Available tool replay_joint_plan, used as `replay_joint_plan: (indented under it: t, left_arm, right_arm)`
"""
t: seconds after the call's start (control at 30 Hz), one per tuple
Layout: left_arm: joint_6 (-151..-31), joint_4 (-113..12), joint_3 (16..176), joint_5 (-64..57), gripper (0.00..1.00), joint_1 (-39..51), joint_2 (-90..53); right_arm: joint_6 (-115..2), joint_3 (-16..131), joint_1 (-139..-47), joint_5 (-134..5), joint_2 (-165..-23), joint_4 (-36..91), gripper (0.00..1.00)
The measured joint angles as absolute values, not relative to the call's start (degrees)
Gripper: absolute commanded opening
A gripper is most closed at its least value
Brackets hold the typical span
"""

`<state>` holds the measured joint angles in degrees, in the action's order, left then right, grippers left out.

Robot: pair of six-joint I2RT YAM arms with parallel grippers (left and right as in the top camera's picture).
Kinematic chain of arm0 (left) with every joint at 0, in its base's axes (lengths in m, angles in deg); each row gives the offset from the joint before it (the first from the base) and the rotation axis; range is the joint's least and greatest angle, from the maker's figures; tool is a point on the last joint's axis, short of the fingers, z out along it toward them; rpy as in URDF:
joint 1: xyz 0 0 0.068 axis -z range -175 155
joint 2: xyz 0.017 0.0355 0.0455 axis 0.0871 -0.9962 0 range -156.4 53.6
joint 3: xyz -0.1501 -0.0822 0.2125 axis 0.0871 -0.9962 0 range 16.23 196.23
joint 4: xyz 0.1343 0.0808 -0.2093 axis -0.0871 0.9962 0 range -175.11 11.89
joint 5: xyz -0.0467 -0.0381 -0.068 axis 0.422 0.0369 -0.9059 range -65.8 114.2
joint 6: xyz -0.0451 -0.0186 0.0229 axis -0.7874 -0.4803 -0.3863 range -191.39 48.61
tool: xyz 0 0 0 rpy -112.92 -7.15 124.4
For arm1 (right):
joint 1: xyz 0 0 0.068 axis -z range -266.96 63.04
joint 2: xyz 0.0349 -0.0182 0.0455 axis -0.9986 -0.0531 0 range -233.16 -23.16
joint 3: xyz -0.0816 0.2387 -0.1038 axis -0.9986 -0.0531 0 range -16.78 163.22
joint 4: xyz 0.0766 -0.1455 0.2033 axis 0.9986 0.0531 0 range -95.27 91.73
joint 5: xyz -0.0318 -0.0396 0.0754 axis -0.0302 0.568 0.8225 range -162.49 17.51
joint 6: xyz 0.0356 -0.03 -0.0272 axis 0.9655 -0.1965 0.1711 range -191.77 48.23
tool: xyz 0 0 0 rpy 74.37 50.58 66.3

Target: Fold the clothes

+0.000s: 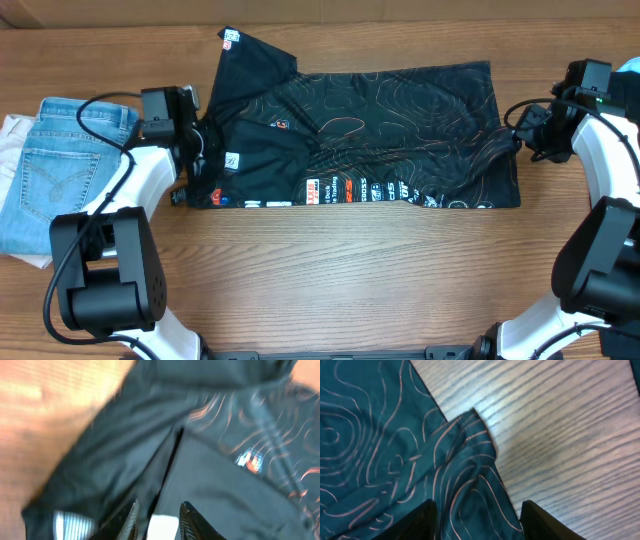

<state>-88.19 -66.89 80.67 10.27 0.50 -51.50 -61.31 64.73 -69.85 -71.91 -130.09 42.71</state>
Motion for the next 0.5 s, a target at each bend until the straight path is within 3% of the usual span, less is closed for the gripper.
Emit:
replay_joint_plan:
  t: [0.27, 0.5]
  left_arm:
    - [-88.17, -52.66, 80.72, 9.68, 0.3, 0.5, -51.5]
    - [-87.95, -52.05, 80.72, 10.18, 0.33, 0.5, -51.5]
  right_arm:
    - [-61.29, 64.52, -69.42, -72.5, -130.09, 50.95, 0.63]
    - [-61.29, 58.57, -69.07, -72.48, -130.09, 50.19, 0.63]
